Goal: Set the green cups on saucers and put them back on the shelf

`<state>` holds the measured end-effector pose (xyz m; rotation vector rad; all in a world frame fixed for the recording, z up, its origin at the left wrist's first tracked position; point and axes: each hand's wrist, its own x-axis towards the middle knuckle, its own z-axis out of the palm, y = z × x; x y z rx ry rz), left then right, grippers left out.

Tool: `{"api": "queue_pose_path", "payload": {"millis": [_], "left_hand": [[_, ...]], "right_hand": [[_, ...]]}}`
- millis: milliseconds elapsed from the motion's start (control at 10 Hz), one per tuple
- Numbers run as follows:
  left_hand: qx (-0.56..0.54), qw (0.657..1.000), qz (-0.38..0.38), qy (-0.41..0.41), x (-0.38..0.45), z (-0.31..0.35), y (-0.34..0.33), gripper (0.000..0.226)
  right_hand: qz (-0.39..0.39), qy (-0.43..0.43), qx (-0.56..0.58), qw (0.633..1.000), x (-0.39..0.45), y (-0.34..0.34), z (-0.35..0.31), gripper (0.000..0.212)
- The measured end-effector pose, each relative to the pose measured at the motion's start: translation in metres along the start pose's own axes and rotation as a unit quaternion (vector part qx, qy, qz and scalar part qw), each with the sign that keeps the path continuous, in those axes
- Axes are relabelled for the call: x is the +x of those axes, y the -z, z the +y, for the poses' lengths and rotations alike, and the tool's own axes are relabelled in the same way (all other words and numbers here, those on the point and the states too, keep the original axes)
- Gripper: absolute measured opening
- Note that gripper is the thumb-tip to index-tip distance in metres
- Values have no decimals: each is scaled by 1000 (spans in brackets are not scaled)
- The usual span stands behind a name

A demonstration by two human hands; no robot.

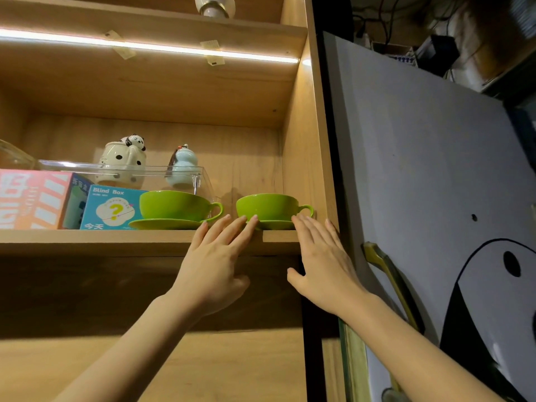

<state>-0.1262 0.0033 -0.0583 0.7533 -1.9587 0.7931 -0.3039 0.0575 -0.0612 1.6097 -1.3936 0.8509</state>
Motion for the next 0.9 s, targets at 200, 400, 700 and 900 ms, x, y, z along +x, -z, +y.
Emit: {"api": "queue_pose_path", "payload": {"millis": [200, 400, 700, 900], "left_hand": [[0, 1000, 3, -2, 0, -4, -2, 91], [68, 997, 9, -34, -6, -7, -2, 98], [-41, 972, -229, 42, 0, 7, 48, 86], [-286, 930, -194, 122, -9, 2, 103, 48]], "right_hand": [[-1, -11, 1, 1000, -1, 2, -1, 77], [-67, -12, -31, 997, -2, 14, -5, 79], [-252, -33, -25, 967, -1, 57, -15, 85], [-135, -113, 260, 949, -29, 107, -41, 82]]}}
